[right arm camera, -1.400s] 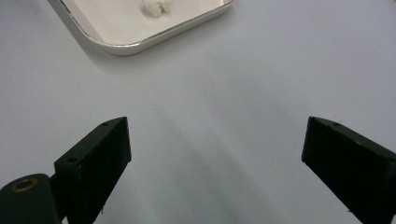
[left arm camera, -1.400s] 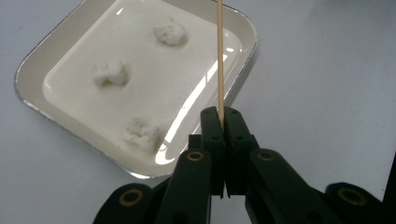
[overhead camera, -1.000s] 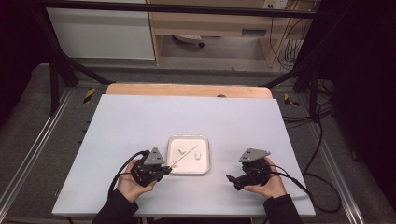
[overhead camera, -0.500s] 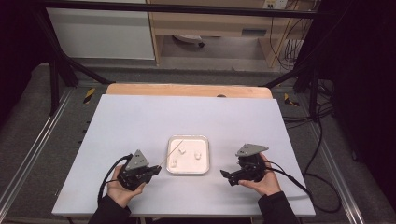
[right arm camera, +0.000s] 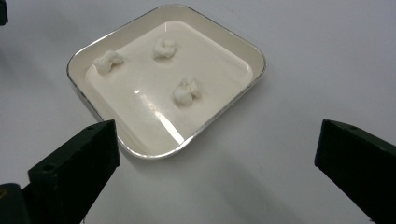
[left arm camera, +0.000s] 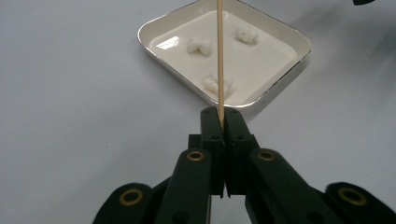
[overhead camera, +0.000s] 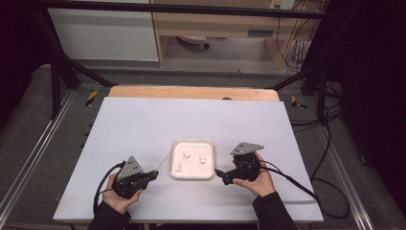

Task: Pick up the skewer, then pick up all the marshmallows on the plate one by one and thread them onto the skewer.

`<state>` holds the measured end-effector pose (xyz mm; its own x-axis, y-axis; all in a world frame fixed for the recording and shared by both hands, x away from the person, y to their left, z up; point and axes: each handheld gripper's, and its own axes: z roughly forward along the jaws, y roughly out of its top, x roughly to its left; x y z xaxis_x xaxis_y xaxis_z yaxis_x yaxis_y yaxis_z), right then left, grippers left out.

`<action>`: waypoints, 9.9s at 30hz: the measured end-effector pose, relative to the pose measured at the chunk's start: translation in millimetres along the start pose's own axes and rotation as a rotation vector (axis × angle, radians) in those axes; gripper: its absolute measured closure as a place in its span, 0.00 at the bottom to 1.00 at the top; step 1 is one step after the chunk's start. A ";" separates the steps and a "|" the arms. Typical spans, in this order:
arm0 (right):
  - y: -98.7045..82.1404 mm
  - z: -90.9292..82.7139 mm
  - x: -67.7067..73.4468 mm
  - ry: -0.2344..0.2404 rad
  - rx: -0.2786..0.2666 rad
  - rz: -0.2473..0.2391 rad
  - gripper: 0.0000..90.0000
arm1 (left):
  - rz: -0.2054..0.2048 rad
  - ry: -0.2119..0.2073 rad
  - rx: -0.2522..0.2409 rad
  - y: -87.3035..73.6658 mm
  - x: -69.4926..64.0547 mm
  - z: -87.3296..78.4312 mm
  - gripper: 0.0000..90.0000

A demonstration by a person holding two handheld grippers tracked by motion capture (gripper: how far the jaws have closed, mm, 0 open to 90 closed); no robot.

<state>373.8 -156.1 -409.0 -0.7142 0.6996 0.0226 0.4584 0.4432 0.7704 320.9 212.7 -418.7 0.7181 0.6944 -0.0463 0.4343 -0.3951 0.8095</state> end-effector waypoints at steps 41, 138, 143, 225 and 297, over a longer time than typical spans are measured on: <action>20.7 82.6 10.4 0.034 0.042 0.026 0.53 | -0.018 -0.001 -0.035 -7.2 2.3 -3.3 0.99; 70.1 33.3 17.1 0.403 -0.355 0.347 0.83 | 0.023 -0.029 -0.086 0.9 -19.8 16.3 0.99; 69.4 35.5 17.7 0.423 -0.359 0.357 0.84 | 0.021 -0.028 -0.093 0.6 -20.4 15.8 0.99; 43.5 65.9 59.9 0.527 -0.224 0.295 0.77 | -0.002 -0.037 -0.166 8.3 -28.0 32.5 0.99; 58.2 124.0 24.0 0.081 0.072 0.029 0.50 | -0.087 -0.029 -0.098 -9.4 6.5 7.7 0.99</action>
<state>448.9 -44.0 -442.6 -0.7393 0.6662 0.0982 0.5141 0.4643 0.7212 325.6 216.3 -431.1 0.6960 0.7055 -0.1341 0.4411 -0.2727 0.8550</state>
